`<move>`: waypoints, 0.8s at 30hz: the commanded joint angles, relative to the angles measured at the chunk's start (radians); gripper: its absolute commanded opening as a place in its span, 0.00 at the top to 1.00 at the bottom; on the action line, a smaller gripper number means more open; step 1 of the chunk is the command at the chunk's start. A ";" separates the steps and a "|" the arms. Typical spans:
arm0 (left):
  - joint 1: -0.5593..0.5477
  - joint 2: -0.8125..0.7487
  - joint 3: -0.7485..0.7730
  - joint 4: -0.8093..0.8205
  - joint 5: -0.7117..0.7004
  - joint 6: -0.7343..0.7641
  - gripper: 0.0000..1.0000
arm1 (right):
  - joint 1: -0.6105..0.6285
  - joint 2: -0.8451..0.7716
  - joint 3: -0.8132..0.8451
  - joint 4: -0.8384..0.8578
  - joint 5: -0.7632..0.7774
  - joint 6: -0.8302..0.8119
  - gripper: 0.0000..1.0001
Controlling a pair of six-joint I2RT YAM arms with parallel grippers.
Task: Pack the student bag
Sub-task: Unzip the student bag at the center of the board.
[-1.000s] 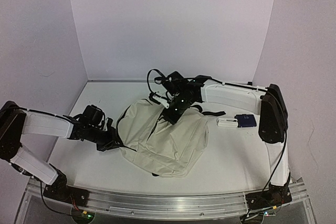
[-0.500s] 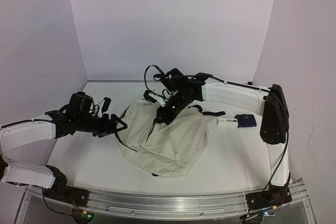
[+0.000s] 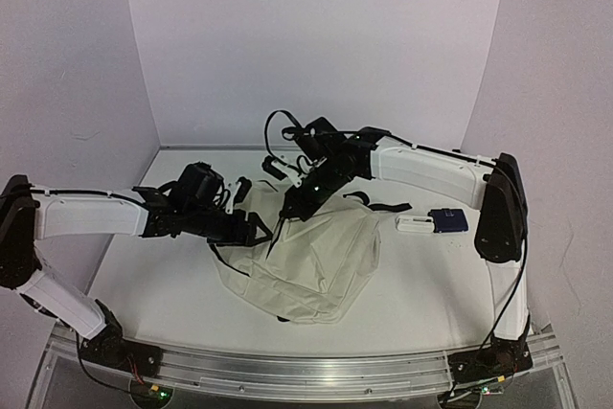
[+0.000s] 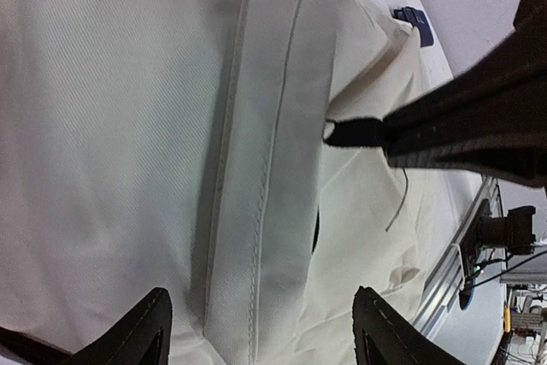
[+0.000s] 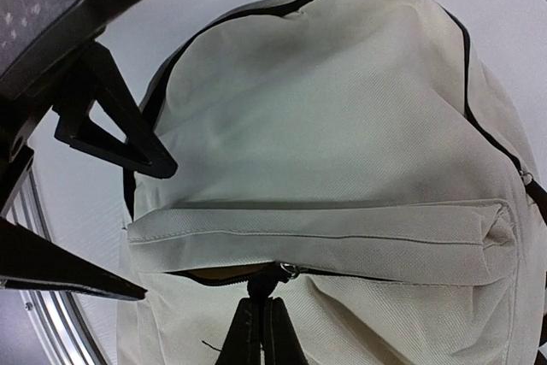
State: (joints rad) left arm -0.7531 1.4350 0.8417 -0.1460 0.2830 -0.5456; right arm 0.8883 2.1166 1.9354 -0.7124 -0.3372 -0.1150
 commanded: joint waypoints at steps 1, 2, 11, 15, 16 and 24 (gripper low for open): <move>0.000 0.034 0.077 0.006 -0.103 0.021 0.30 | 0.001 -0.033 0.036 0.011 -0.026 0.015 1.00; 0.000 0.045 0.088 -0.001 -0.110 0.021 0.31 | 0.000 -0.034 0.036 0.011 -0.027 0.015 1.00; -0.045 0.132 0.161 0.011 -0.052 0.073 0.27 | -0.014 -0.019 0.044 0.010 -0.038 0.017 1.00; -0.051 0.172 0.194 -0.027 -0.101 0.068 0.34 | -0.016 -0.016 0.049 0.010 -0.046 0.021 1.00; -0.051 0.178 0.199 -0.038 -0.117 0.067 0.40 | -0.019 -0.018 0.049 0.009 -0.045 0.020 1.00; -0.051 0.128 0.159 -0.065 -0.144 0.042 0.85 | -0.085 -0.005 0.032 0.002 0.034 -0.027 1.00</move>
State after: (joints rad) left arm -0.8043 1.6114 0.9993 -0.1932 0.1698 -0.4945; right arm 0.8520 2.1166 1.9373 -0.7136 -0.3542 -0.1109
